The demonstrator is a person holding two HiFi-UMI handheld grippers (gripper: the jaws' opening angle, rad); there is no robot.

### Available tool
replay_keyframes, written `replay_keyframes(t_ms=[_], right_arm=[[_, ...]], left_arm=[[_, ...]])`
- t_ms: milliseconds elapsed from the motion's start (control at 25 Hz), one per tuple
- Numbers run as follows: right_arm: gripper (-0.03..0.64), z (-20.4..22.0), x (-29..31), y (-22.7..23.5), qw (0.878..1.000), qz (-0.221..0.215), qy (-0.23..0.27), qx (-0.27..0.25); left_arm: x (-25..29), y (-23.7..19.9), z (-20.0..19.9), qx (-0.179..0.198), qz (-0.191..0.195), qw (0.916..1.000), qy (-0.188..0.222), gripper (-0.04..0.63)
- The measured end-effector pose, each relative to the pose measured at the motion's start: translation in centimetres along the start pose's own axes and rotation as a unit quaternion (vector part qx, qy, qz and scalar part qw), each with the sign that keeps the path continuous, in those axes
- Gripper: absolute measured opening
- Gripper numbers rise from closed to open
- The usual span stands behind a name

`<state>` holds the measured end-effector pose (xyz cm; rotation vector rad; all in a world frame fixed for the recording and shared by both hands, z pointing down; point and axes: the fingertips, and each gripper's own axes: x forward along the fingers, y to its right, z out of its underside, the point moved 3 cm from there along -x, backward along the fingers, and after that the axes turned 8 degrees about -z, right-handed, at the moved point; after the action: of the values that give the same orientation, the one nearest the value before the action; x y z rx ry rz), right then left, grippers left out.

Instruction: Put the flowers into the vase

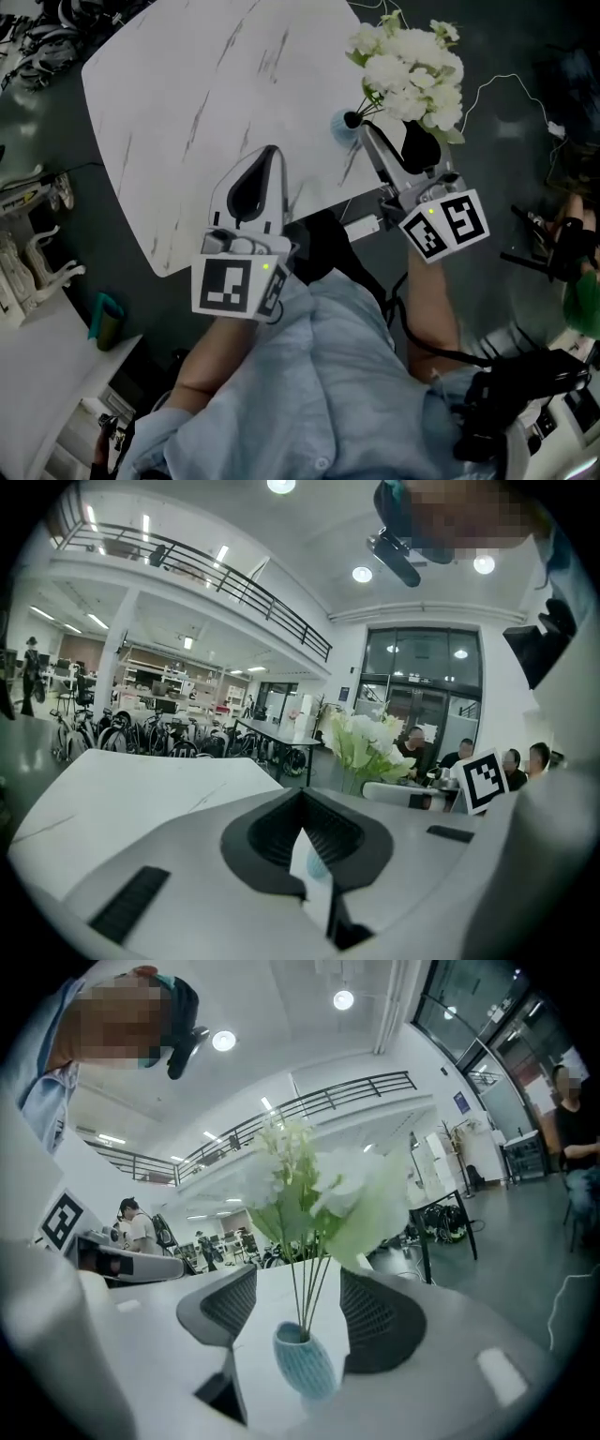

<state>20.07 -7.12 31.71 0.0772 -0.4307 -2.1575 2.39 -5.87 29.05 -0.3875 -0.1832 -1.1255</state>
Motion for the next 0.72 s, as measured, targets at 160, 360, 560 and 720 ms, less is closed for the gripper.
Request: replay_keyframes(t_ms=[160,360,560,720], right_arm=[[0.247,0.7,-1.7,-0.3,0.999,0.032,0.011,0.028],[0.247,0.9,-3.0,-2.8,0.997,0.069,0.022,0.034],[0.245,0.0,-3.6,-8.1,0.997,0.066,0.028,0.016],[0.174,-1.0,-3.2,-12.8,0.999,0.045,0.025,-0.007]], left_arm=[[-2.2,0.4,0.1,0.009,0.011,0.9999,0.005,0.005],[-5.1,-0.5,1.1,0.017,0.02,0.9995,0.016,0.005],[-8.4,-1.4,0.9,0.019,0.02,0.9988,0.04,0.005],[-10.6,-1.7,-0.5,0.02,0.022,0.9974,0.066,0.005]])
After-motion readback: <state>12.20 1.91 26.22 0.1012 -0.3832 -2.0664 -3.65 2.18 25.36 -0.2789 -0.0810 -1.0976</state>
